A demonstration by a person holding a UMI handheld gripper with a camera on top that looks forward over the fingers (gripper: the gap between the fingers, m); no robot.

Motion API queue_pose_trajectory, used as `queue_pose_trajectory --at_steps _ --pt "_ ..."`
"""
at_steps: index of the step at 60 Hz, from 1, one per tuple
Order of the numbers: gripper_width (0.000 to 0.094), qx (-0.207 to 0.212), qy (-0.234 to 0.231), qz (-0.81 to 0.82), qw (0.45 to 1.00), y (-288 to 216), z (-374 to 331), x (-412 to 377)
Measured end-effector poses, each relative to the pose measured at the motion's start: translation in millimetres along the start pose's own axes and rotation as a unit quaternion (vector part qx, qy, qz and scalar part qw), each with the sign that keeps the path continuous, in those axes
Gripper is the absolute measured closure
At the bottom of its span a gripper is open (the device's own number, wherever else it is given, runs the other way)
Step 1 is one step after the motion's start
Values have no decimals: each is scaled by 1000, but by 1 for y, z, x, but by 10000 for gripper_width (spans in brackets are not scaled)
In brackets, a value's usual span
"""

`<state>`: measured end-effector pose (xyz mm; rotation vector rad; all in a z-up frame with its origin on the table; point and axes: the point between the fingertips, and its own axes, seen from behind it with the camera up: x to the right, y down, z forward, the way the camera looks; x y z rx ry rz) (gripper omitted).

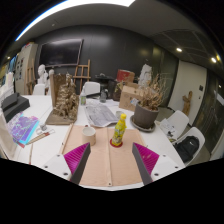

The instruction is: Pour water

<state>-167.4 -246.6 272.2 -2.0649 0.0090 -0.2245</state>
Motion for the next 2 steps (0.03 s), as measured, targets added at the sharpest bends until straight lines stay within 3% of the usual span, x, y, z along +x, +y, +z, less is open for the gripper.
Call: queue_pose_trajectory --at_steps 2 --pt "76 4 -2 4 1000 -2 -1 -1"
